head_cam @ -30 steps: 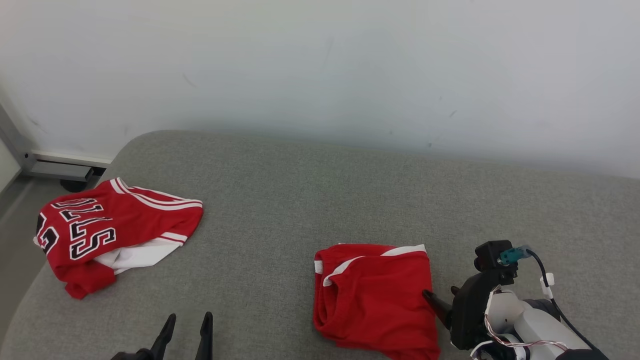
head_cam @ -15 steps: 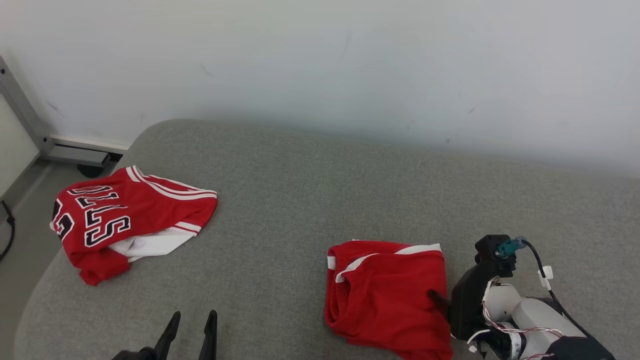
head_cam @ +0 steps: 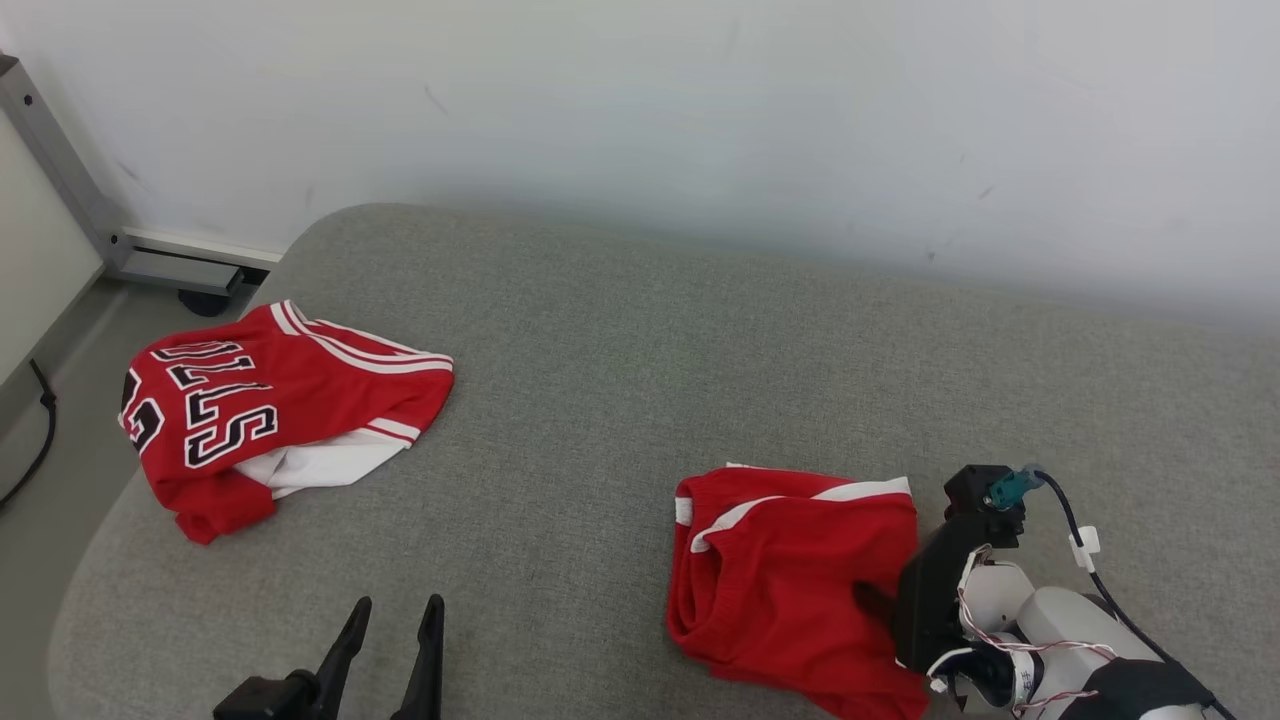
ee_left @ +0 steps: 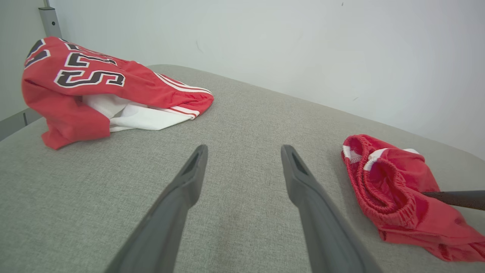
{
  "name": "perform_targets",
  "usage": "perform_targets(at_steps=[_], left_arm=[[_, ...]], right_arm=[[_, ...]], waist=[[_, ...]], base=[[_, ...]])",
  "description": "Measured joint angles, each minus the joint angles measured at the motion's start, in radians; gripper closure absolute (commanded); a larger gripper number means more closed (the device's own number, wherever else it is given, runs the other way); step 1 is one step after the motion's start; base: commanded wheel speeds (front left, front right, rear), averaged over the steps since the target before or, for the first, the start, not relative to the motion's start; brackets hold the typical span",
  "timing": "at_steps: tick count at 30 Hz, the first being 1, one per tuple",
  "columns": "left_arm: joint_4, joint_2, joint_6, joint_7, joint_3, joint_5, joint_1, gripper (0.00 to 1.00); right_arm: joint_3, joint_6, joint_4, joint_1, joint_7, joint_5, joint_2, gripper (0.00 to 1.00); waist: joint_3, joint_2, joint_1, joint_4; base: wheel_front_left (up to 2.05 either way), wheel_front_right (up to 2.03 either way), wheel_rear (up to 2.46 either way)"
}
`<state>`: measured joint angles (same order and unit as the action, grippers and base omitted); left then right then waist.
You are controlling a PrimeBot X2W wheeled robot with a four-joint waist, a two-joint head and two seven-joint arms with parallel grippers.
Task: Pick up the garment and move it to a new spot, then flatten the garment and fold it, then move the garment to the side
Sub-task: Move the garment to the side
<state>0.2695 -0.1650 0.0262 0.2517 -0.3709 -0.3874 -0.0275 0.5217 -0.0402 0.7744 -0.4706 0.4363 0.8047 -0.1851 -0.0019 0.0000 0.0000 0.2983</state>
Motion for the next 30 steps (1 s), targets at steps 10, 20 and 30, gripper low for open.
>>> perform_targets(at_steps=[10,20,30], left_arm=[[0.016,0.000,0.000,0.000,0.022,-0.002,0.002,0.00],[0.012,-0.001,-0.009,0.000,0.027,-0.001,0.021,0.00],[-0.008,-0.013,-0.020,0.000,0.029,0.001,0.025,0.00]], right_arm=[[-0.006,0.032,0.035,-0.038,-0.015,0.004,0.005,1.00],[-0.026,0.052,0.065,-0.104,-0.032,0.003,-0.050,1.00],[-0.048,0.058,0.116,-0.180,-0.030,-0.003,-0.128,1.00]], waist=[[0.002,0.0000,0.0001,-0.024],[-0.013,0.0001,0.0001,-0.086],[0.015,0.0000,0.0001,-0.137]], base=[[0.00,0.00,0.00],[0.00,0.00,0.00],[0.00,0.00,0.00]])
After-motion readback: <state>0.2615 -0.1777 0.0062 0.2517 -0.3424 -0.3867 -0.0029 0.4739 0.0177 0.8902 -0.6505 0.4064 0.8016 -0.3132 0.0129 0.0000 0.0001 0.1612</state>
